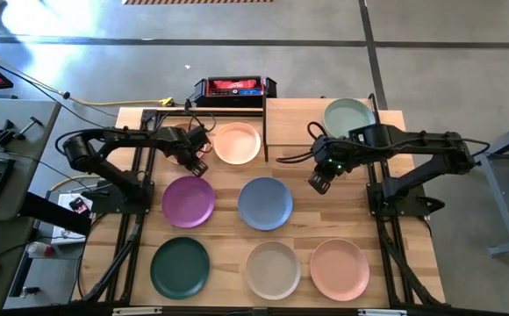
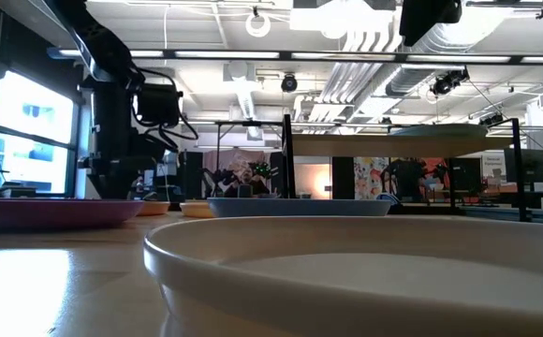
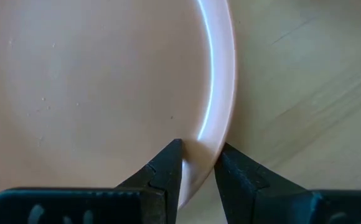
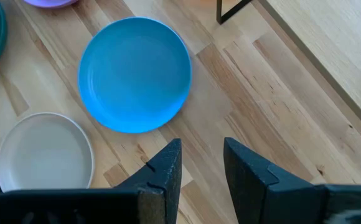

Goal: Place and stack plates onto a shelf
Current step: Stack the orange plate on top of the light blue plate on the shelf

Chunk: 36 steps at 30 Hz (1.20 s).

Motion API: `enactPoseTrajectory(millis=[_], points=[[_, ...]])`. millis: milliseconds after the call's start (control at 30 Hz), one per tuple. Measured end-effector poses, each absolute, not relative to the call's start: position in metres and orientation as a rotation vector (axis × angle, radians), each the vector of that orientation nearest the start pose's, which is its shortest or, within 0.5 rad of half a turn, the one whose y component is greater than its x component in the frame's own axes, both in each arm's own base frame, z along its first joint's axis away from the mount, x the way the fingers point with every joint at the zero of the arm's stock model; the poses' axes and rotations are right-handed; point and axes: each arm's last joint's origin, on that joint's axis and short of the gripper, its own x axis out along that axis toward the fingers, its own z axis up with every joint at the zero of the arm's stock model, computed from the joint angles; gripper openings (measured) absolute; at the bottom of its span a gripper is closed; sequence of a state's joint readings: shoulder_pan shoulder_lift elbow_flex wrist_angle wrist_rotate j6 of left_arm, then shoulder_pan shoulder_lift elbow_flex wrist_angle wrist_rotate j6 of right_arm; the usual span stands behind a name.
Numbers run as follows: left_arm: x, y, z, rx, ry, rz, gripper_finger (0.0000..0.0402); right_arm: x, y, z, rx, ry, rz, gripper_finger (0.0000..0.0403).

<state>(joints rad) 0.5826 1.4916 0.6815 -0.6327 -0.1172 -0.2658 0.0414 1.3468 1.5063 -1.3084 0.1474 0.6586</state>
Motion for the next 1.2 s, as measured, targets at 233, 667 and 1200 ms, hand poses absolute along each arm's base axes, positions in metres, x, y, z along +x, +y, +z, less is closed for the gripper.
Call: enactPoseTrajectory(millis=[233,667,1200], points=[[0.186,0.120,0.139,-0.496,1.354,0.725,0.0023,0.233,0.005,0.371,0.476,1.063,-0.464,0.0099],[0.185,0.092,0.163,-0.296,1.352,0.590,0.0002,0.233,0.005,0.371,0.551,1.041,-0.521,0.0099],[0.203,0.035,0.246,0.100,1.130,0.253,0.0001,0.234,0.004,0.371,0.727,0.961,-0.674,0.0099]])
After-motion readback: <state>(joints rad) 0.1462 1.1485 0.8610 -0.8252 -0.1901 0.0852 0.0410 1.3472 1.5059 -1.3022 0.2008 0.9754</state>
